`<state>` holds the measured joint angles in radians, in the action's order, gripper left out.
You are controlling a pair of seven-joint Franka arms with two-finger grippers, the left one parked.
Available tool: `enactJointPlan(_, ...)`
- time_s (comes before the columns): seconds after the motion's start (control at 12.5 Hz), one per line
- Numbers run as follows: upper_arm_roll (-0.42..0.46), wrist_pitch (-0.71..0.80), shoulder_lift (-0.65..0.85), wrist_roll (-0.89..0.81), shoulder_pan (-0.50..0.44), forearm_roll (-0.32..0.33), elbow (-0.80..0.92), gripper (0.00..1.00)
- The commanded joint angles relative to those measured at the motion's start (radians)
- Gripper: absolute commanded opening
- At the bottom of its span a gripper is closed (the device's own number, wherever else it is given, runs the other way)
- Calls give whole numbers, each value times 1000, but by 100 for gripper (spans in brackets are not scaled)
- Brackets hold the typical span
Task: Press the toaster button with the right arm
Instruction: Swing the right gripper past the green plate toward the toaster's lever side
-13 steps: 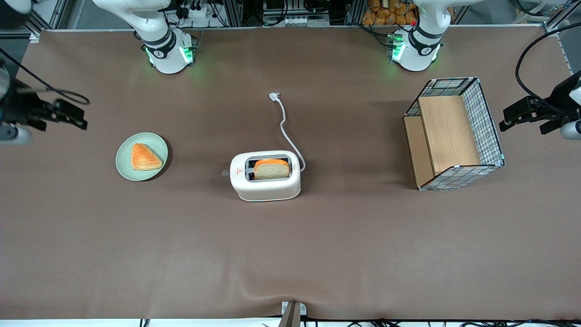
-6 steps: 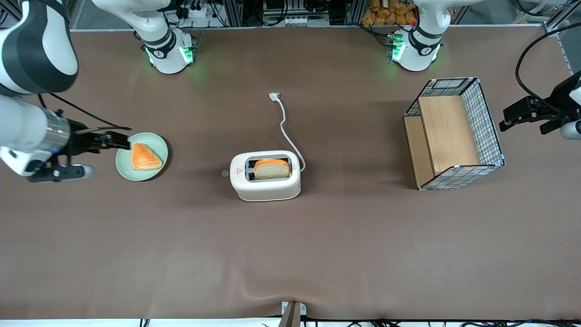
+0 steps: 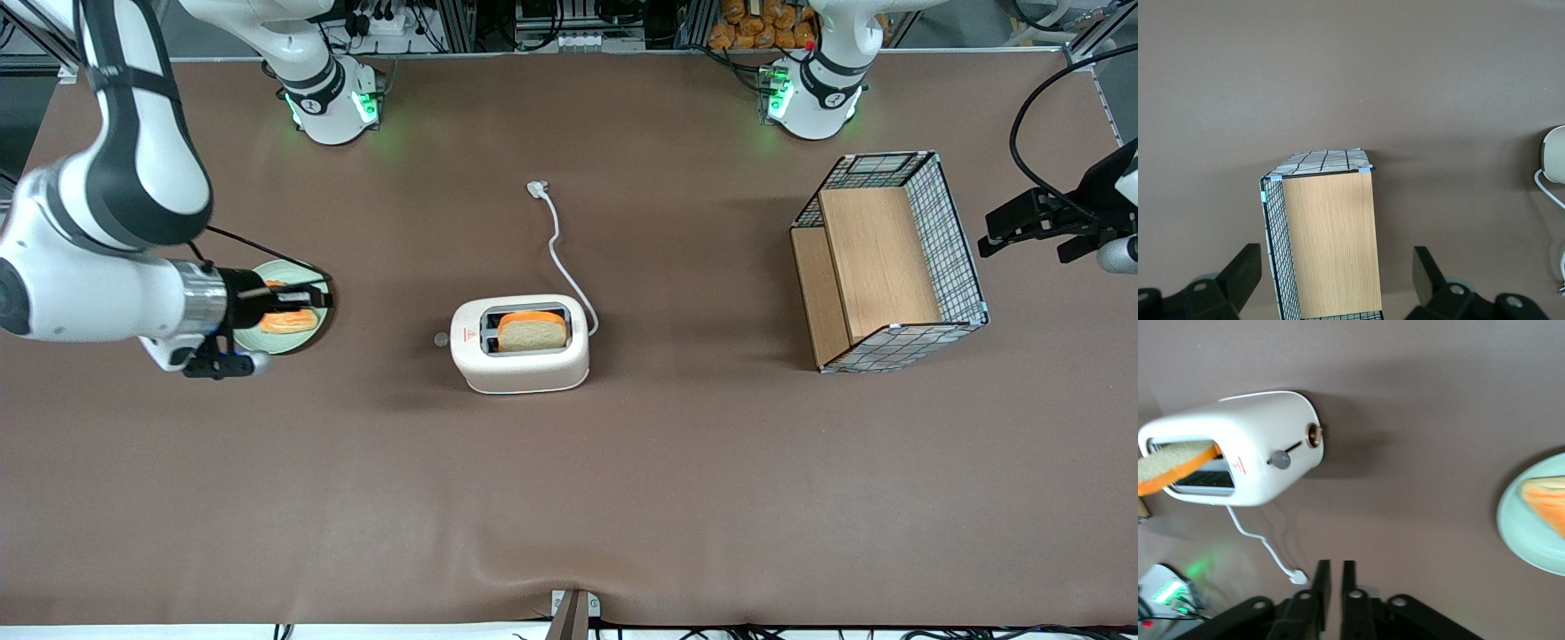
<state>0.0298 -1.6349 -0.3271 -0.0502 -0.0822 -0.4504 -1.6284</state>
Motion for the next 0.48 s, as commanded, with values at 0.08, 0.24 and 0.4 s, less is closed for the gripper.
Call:
enactJointPlan(0.08,-4,-43,-52,-14,-5,-181,-30,0)
enactJointPlan(0.24,-2,-114,-98,1,-33,-191,-31,0)
enactJointPlan(0.4,-2,-181,-112,7,-53,-262,-65,0)
